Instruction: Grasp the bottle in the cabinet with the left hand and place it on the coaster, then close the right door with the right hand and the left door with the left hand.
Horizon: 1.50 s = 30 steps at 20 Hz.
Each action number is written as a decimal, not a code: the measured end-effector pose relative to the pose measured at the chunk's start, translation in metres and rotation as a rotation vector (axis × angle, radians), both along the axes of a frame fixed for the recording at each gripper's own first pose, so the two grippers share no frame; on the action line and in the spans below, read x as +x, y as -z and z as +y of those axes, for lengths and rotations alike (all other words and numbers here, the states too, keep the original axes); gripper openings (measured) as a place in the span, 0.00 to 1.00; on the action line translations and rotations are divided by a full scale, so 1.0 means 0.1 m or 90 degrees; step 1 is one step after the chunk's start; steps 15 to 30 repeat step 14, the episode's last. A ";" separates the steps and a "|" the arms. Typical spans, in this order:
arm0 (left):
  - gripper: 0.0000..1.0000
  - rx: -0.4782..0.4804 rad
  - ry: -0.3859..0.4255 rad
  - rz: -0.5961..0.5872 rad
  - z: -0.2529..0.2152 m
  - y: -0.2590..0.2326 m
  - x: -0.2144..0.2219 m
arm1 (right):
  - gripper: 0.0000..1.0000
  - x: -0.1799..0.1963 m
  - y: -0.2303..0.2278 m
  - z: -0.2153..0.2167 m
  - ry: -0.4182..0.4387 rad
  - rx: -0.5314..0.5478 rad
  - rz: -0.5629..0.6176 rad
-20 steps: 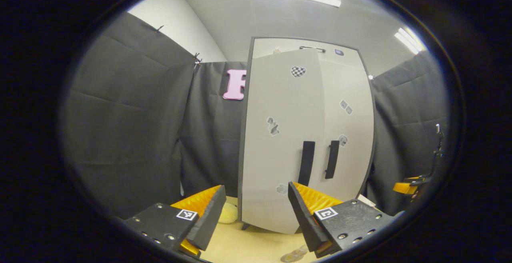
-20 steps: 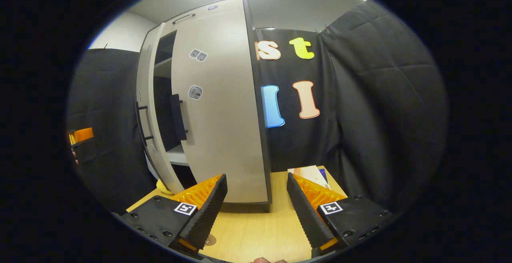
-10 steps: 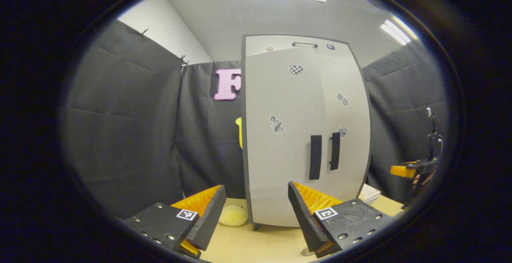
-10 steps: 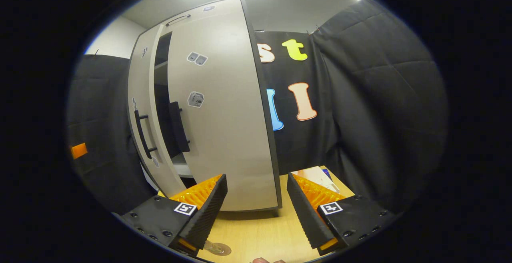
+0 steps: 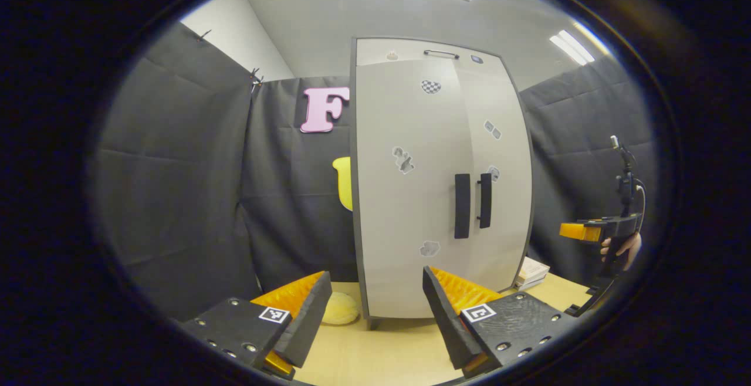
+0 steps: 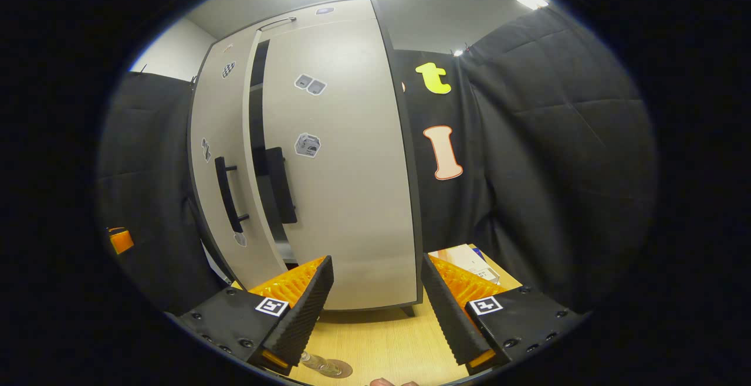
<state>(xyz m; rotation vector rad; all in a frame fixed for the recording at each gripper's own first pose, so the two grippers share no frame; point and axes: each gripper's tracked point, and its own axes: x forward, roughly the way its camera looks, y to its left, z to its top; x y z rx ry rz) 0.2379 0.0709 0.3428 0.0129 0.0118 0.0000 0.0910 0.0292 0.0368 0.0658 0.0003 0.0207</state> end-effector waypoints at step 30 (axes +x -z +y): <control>0.91 -0.035 -0.008 -0.020 0.19 0.27 0.15 | 0.96 0.02 0.17 -0.11 0.024 -0.042 -0.001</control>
